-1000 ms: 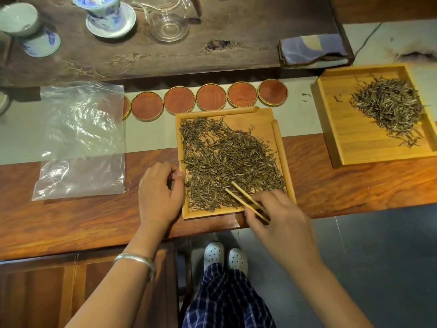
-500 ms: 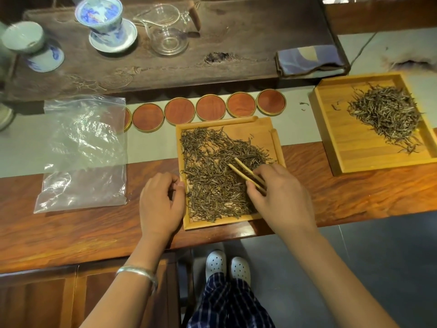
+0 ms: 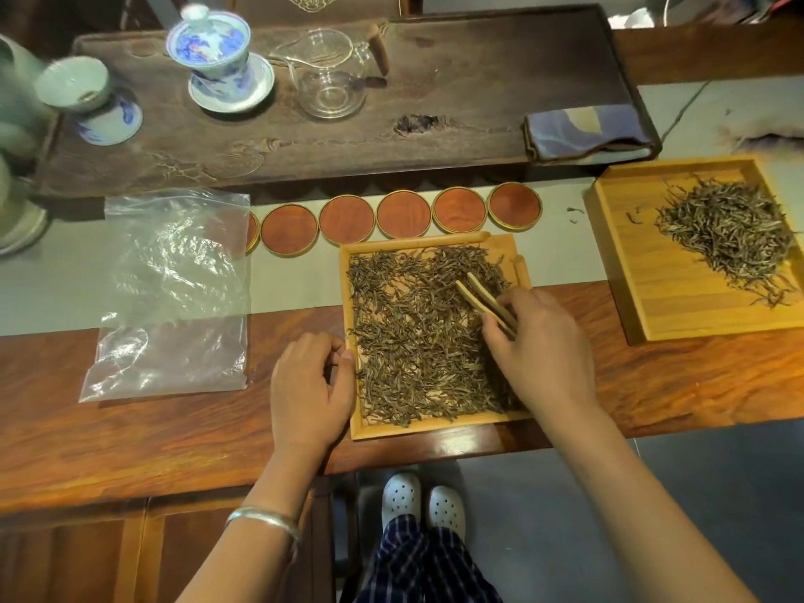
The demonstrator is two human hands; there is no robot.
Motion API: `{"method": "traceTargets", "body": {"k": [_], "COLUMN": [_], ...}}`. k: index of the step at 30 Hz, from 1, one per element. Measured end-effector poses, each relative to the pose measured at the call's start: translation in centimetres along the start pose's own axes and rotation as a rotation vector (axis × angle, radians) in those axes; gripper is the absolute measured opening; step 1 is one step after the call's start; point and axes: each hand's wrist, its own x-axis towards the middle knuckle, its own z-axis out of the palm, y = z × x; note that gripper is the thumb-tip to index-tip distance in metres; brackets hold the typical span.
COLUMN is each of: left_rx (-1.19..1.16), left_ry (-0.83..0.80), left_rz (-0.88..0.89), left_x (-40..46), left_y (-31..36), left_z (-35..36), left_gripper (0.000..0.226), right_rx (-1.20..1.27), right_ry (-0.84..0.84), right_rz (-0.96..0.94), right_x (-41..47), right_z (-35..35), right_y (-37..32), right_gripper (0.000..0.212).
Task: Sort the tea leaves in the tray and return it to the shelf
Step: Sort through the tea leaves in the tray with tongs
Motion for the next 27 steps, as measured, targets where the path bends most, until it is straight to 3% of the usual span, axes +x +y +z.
{"method": "traceTargets", "body": {"k": [5, 10, 16, 21, 27], "left_rx": [-0.008, -0.012, -0.008, -0.013, -0.017], "left_ry": [-0.002, -0.004, -0.006, -0.001, -0.001], "left_rz": [-0.004, -0.003, -0.009, -0.002, -0.006], "left_x": [0.0, 0.0, 0.0, 0.0, 0.0], "left_y": [0.1, 0.3, 0.2, 0.1, 0.1], "left_z": [-0.1, -0.2, -0.1, 0.0, 0.0], "left_gripper": [0.016, 0.014, 0.018, 0.019, 0.018], "right_rx": [-0.041, 0.007, -0.042, 0.009, -0.040], "right_ry": [-0.102, -0.008, -0.088, 0.011, -0.011], "right_rz": [-0.078, -0.050, -0.102, -0.076, -0.066], "right_x": [-1.7, 0.3, -0.4, 0.6, 2.3], "right_z": [-0.3, -0.3, 0.1, -0.1, 0.3], "right_y": [-0.1, -0.2, 0.0, 0.4, 1.3], "right_gripper": [0.017, 0.017, 0.019, 0.020, 0.024]}}
